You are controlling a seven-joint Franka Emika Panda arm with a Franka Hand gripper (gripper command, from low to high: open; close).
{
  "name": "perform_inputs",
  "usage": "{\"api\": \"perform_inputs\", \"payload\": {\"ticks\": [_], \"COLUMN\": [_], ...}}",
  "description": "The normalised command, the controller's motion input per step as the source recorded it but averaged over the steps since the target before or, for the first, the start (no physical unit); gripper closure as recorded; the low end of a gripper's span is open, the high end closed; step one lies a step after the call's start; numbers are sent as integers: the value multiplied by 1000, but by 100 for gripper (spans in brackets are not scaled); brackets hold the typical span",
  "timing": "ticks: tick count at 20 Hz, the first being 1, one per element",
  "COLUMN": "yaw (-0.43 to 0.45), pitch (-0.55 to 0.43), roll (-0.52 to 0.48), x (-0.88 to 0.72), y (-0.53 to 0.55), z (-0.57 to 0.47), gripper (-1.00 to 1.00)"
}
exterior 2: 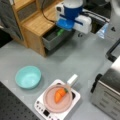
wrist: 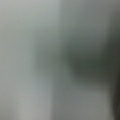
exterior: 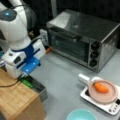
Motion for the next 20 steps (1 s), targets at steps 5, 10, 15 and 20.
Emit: {"api": "perform_inputs", "payload": {"ticks": [5, 10, 15, 20], "yaw": [-116, -142, -143, -130], "pitch": [-204, -186, -168, -163], "roll": [26, 40, 41, 59], "x": [-110, -73, -73, -53], "y": [432, 411, 284, 211], "z": [-93, -66, -54, -59], "gripper": [-100, -100, -100, -100]}}
